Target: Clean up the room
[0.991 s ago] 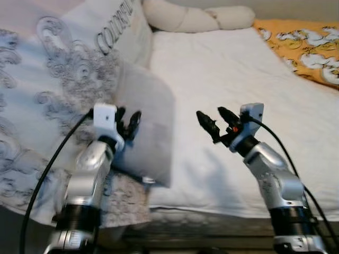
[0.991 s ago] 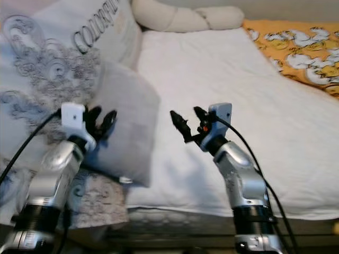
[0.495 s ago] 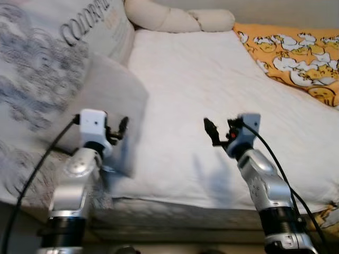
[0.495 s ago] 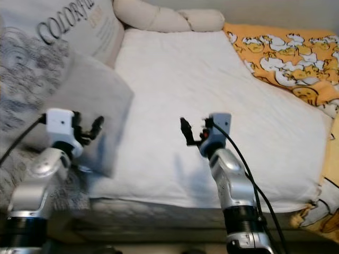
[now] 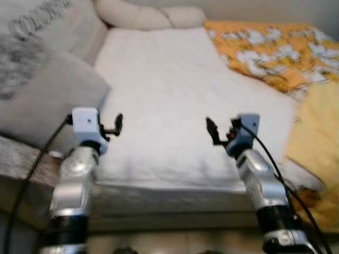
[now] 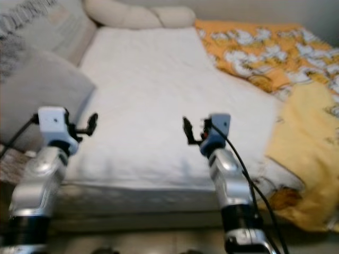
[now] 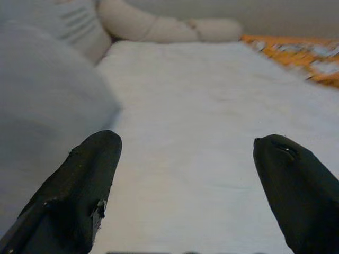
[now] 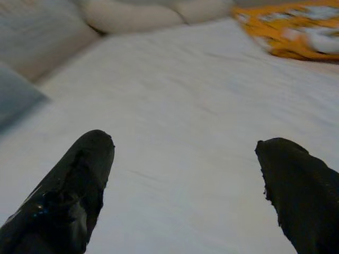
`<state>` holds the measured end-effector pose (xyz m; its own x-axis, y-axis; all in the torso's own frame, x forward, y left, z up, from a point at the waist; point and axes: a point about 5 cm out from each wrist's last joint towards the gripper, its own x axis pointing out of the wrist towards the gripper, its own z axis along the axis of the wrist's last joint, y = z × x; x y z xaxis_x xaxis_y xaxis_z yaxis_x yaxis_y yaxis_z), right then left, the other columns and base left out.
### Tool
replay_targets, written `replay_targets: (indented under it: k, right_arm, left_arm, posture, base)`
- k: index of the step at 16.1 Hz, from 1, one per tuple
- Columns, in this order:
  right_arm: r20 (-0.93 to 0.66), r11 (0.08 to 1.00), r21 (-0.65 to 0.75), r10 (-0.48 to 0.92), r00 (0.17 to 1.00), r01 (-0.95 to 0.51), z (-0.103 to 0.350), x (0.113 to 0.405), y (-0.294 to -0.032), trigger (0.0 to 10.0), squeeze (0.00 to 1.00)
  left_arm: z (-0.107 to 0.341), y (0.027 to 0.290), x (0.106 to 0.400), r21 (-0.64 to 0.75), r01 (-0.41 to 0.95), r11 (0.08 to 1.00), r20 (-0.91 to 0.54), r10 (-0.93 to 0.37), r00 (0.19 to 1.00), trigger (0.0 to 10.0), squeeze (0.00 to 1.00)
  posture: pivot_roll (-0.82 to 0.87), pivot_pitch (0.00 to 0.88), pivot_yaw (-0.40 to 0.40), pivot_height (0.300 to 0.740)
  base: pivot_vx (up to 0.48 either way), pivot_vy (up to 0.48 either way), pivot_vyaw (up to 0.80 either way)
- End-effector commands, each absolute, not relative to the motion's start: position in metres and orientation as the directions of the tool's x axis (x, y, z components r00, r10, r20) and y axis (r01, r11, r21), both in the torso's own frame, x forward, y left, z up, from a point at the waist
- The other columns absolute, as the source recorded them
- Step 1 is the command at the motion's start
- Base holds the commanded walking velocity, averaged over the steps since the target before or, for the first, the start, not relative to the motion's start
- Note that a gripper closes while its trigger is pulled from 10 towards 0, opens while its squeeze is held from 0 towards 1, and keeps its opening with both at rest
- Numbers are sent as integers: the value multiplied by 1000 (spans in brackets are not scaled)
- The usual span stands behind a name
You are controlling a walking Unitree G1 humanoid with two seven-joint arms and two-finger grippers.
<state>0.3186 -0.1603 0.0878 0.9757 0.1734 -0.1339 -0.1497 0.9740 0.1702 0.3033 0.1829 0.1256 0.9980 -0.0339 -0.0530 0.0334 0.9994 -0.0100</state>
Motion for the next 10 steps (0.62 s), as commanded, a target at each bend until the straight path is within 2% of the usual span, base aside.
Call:
replay_targets:
  k: [1, 3, 5, 8, 10]
  right_arm:
    - [-121, 978, 153, 158, 980, -139, 90, 321, -162, 10000, 1000]
    - [-143, 987, 130, 112, 983, -93, 88, 324, -164, 10000, 1000]
    - [-149, 983, 160, 114, 982, -89, 86, 325, -162, 10000, 1000]
    - [-127, 984, 124, 141, 982, -125, 84, 323, -158, 10000, 1000]
    - [-116, 984, 149, 118, 986, -100, 85, 324, -159, 10000, 1000]
  left_arm:
    - [128, 183, 305, 15, 29, 999, -44, -28, 999, 10000, 1000]
    - [127, 182, 307, 39, 56, 998, -77, -53, 996, 10000, 1000]
    - [127, 181, 307, 99, 85, 991, -101, -75, 992, 10000, 1000]
    - [124, 183, 306, 109, 80, 991, -109, -68, 992, 10000, 1000]
    - [122, 184, 306, 113, 71, 991, -113, -59, 992, 10000, 1000]
  posture:
    - [23, 0, -10, 740]
    - [25, 0, -7, 740]
    - [25, 0, -5, 740]
    - [22, 0, -5, 740]
    - [8, 0, 1, 740]
  base:
    - [0, -480, 0]
    - [0, -480, 303]
    - [0, -403, 800]
    - [0, -376, 800]
    - [0, -369, 794]
